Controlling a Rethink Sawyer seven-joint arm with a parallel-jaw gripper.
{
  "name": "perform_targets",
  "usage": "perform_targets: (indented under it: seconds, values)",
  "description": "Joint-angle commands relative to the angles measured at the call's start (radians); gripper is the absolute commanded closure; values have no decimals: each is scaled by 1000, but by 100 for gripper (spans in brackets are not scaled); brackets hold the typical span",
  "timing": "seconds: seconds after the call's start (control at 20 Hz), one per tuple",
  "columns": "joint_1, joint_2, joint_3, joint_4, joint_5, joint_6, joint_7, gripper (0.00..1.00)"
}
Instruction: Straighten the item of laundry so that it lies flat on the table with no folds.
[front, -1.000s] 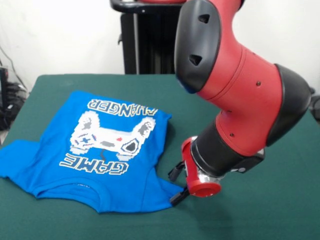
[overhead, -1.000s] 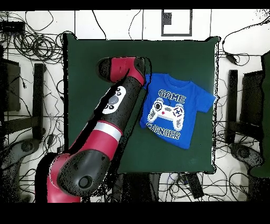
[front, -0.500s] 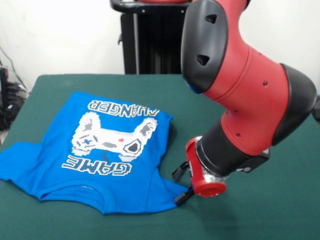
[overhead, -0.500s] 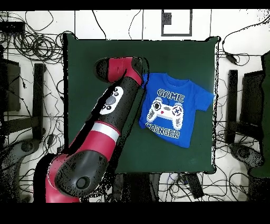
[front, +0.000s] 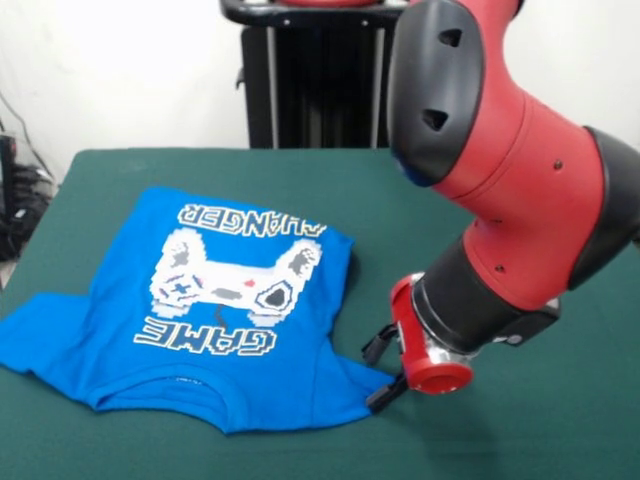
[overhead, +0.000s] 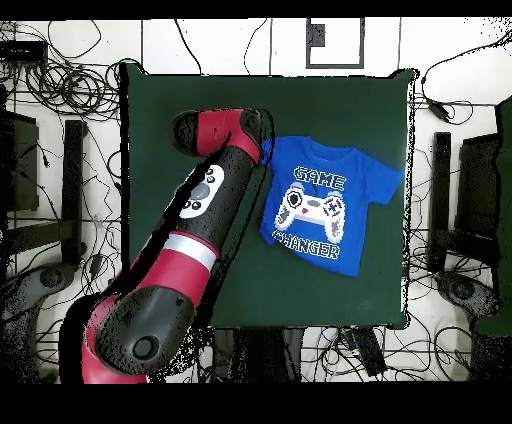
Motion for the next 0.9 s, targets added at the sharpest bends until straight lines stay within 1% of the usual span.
perform_targets:
  seconds: [0.05,0.35,0.9]
  values:
    - [89,116,137,-17,143,-55,405,0]
    - [101,140,108,-63,153,-19,483,0]
    - [107,143,107,-79,153,-12,523,0]
